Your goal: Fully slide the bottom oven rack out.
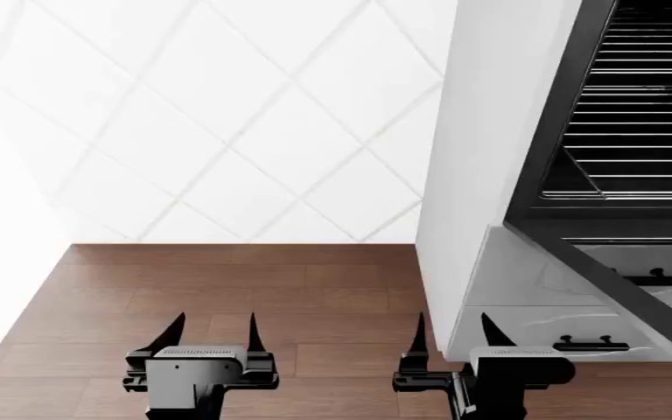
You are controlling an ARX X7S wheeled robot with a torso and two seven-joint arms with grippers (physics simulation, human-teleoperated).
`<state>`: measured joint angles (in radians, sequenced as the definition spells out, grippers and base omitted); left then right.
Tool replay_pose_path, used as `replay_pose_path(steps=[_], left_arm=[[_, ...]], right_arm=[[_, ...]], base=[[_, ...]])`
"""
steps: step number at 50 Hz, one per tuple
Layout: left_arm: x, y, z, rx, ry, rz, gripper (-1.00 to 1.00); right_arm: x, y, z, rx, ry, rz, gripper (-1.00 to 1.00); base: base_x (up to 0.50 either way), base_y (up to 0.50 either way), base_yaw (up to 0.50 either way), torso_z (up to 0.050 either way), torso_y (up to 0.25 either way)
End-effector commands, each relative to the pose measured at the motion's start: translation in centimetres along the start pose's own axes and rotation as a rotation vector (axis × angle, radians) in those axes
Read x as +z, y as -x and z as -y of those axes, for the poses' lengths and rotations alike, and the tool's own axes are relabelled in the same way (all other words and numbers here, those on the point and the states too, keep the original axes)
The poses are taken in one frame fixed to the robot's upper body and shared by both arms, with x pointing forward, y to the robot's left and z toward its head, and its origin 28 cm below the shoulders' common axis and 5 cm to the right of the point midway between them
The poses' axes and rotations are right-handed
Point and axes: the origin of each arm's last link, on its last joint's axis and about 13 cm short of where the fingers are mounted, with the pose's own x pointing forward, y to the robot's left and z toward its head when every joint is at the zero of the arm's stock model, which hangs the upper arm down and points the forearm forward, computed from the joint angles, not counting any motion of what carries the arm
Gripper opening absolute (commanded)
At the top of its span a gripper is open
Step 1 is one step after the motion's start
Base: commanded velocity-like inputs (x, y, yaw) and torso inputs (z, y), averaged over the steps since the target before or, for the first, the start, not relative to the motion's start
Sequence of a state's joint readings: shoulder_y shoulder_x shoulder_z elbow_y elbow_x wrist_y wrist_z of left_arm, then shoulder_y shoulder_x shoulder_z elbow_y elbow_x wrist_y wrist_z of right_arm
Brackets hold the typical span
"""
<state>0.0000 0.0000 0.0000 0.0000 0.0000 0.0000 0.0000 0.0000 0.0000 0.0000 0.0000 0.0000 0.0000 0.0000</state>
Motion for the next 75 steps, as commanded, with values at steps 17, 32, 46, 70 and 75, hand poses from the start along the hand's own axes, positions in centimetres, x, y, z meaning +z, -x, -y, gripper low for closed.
replay_pose_path(steps=[17,32,46,70,75], left_arm=[[9.9,2.3,0.6,-0.028,0.054,-0.092,1.00],[25.0,3.6,-1.3,0.002,0.020,-0.143,1.00],[32.2,6.7,-3.1,-0.095,-0.025,-0.146,1.00],[36.0,8.7,-5.1,-0.014,0.012,-0.108,1.00],[36.2,8.5,-4.9,-0.009,0.014,-0.110,1.00]], right_arm=[[9.4,2.0,-0.1,0.008,-0.005,0.018,1.00],[24.8,4.1,2.5,-0.052,0.028,0.062,1.00],[30.7,6.4,3.5,0.063,0.130,0.040,1.00],[34.4,8.9,4.6,0.032,0.131,0.035,1.00],[34.4,8.7,4.7,0.025,0.120,0.030,1.00]], base=[[0.00,0.00,0.00,0.007,0.000],[0.00,0.00,0.00,0.050,0.000],[0.00,0.00,0.00,0.050,0.000],[0.00,-0.42,0.00,0.050,0.001],[0.00,-0.50,0.00,0.007,0.000]])
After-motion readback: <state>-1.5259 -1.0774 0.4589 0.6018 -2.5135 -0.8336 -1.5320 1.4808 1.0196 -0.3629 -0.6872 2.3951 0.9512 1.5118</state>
